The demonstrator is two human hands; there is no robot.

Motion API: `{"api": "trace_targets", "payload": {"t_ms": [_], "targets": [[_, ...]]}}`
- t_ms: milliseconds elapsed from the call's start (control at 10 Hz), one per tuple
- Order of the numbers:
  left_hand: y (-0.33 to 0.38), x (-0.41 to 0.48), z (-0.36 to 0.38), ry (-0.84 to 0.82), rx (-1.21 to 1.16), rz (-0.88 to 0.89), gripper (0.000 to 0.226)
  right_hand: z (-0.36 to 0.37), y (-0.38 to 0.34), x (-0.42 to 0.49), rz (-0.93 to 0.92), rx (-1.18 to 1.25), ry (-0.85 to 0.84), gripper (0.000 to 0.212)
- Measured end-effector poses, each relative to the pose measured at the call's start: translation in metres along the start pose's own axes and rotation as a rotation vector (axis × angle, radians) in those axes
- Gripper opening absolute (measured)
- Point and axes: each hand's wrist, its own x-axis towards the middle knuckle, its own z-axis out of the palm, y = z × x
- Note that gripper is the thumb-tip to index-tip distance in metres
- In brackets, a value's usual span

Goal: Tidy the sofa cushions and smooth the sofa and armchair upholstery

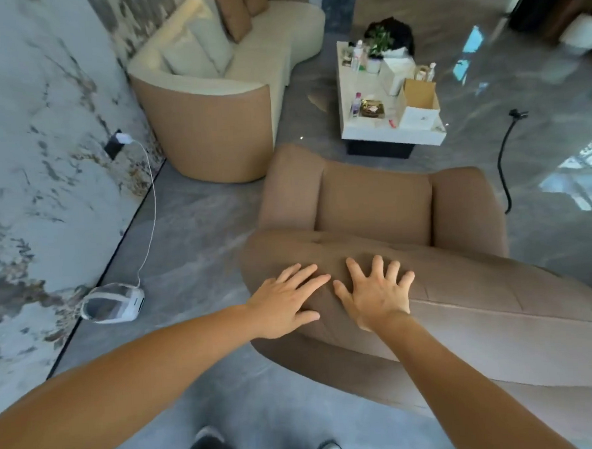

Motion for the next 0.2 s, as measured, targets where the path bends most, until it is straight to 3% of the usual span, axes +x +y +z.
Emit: {"api": "trace_targets", "payload": {"t_ms": [100, 200], "targets": [[-0.025, 0.002, -0.031, -0.134, -0.016, 0.049, 0.063, -0.026, -0.02, 0.011, -0.01, 0.016, -0.046, 0.061], [-0.062, 0.009, -0.082, -0.196, 0.025, -0.047, 0.056, -0.06, -0.037, 0.035, -0.026, 0.108, -0.251, 0.052]]}}
